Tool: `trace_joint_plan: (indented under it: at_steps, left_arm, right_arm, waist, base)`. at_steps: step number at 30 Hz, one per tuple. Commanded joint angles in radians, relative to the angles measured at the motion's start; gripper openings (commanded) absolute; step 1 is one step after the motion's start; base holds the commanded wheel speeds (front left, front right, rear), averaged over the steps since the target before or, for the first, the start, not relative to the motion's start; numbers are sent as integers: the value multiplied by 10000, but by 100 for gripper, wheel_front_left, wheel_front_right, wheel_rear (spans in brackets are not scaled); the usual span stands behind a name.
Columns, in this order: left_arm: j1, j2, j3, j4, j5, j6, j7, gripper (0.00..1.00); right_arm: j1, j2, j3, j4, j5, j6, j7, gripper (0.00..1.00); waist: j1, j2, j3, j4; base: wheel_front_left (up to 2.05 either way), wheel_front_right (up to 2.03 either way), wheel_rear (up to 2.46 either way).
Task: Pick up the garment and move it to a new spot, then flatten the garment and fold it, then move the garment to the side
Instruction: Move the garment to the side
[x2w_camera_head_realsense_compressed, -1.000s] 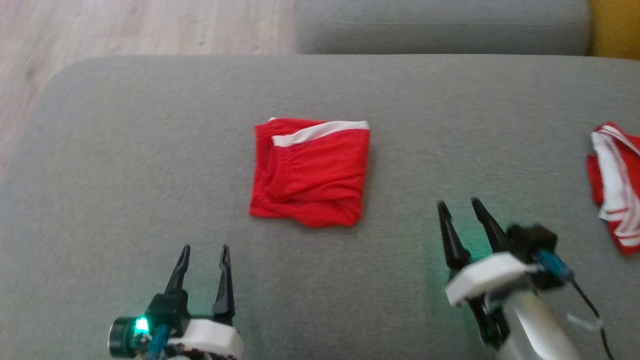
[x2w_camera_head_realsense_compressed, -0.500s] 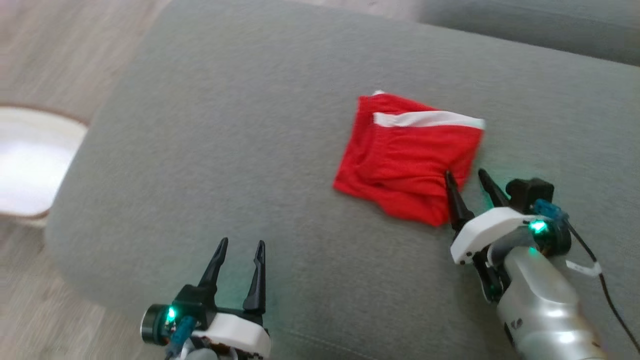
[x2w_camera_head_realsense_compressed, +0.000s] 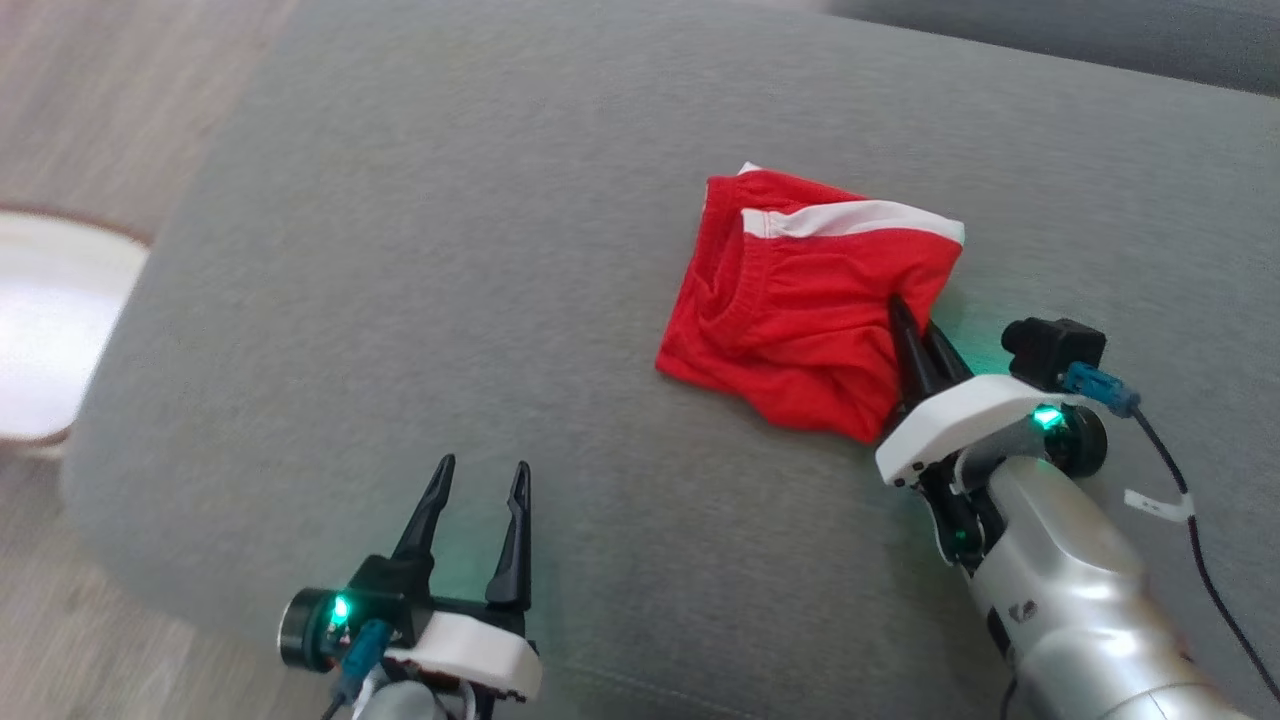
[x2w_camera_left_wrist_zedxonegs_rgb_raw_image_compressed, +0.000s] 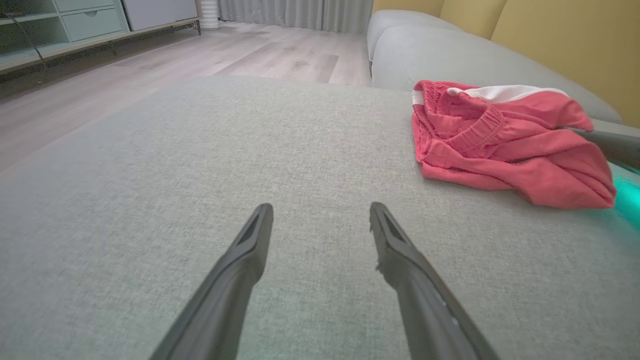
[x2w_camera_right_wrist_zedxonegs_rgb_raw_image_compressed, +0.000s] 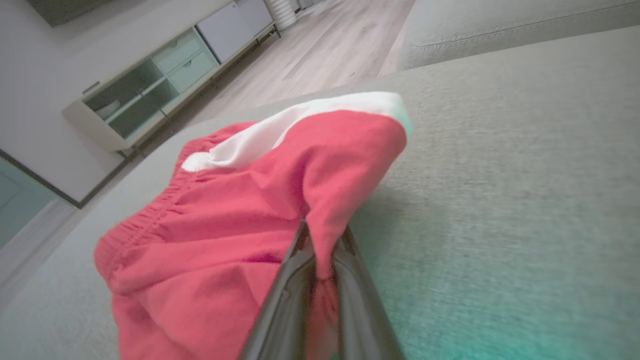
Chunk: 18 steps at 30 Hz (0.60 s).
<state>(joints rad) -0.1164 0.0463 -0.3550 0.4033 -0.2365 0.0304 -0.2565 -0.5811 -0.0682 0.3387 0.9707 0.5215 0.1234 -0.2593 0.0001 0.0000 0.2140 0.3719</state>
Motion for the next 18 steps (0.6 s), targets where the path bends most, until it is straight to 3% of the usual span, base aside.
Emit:
trace_joint_plan:
  at_steps: [1, 5, 18]
  left_arm:
    - [-263, 39, 370, -325, 112, -30, -53, 100]
    - [-289, 39, 387, -314, 300, -151, -53, 100]
    - [-1257, 39, 454, -195, 754, -494, -53, 100]
  right_arm:
    - [240, 179, 7, -432, 170, 73, -24, 0]
    - [508, 179, -53, -890, 314, 73, -24, 0]
    - [1177, 179, 920, -1983, 575, 73, -24, 0]
  waist:
    - [-1, 0, -284, -724]
    - [-1, 0, -550, -1707]
    - [-1, 0, -234, -6987]
  base:
    - [0, 0, 0]
    - [0, 0, 0]
    - [0, 0, 0]
